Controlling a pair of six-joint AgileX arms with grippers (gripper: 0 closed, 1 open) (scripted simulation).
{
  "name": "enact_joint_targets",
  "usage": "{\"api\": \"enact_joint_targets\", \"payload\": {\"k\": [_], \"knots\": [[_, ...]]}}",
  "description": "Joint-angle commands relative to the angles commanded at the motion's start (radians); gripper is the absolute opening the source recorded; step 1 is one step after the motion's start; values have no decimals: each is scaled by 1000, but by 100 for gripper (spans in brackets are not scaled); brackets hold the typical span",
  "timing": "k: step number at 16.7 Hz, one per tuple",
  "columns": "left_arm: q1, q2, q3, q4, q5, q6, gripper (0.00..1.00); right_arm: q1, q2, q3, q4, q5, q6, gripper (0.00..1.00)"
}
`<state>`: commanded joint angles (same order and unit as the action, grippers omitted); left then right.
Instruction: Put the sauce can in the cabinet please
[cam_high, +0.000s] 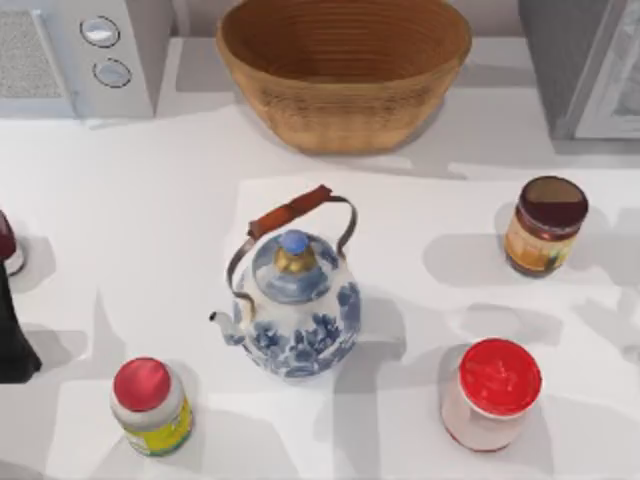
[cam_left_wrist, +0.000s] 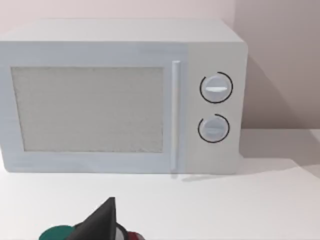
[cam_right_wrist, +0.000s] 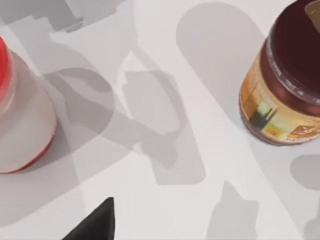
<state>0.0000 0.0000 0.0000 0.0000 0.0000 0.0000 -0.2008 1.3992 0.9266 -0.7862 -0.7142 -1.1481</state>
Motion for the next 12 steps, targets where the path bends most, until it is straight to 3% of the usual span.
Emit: {"api": "enact_joint_targets", "payload": {"k": [6,12], "knots": [[0,0,0,0,0,0,100,-6,588,402,-314,-287,-523,100],[0,0,0,0,0,0,100,-13,971,677,-518,-450,-921,100]]}}
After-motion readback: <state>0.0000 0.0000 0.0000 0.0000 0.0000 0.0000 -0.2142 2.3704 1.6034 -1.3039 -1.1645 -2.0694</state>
